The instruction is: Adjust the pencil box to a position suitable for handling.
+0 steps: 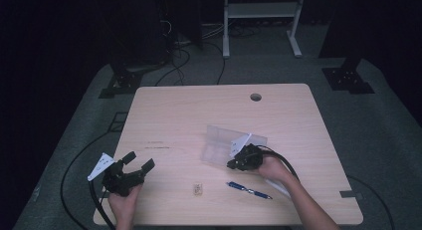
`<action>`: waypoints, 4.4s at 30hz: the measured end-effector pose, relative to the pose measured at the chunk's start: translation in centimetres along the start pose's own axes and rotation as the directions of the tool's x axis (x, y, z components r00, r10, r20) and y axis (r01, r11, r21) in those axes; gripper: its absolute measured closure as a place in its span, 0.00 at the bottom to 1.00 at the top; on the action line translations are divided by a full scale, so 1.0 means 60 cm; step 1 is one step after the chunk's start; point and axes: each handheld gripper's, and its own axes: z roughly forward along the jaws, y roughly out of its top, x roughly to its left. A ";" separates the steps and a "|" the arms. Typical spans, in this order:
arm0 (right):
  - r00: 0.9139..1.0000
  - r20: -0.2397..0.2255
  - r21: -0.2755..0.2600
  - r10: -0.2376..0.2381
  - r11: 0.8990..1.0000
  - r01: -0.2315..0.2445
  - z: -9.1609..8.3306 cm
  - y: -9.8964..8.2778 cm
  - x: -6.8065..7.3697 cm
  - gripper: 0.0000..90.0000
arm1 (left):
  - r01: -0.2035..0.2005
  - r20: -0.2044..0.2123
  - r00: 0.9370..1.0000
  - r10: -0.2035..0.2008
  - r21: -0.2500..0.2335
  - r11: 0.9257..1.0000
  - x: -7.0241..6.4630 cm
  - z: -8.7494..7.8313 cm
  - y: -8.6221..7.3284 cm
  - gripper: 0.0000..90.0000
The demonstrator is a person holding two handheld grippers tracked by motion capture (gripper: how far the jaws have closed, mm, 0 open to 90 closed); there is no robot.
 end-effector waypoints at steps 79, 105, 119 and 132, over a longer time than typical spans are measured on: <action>0.910 0.135 -0.144 0.393 0.916 -0.374 -0.163 -0.215 0.107 0.45 | -0.004 -0.001 1.000 0.004 0.005 1.000 -0.006 0.003 -0.003 0.01; 0.892 0.171 -0.150 0.418 0.906 -0.396 -0.162 -0.254 0.137 0.73 | -0.002 -0.002 1.000 0.002 0.004 1.000 -0.005 0.003 -0.003 0.01; 0.900 0.212 -0.123 0.382 0.924 -0.363 -0.157 -0.255 0.147 0.86 | -0.009 0.000 1.000 0.009 0.005 1.000 -0.005 0.002 -0.002 0.01; 0.895 0.204 -0.168 0.398 0.914 -0.368 -0.172 -0.255 0.152 0.87 | -0.008 -0.008 1.000 0.008 -0.004 1.000 -0.004 -0.001 -0.001 0.01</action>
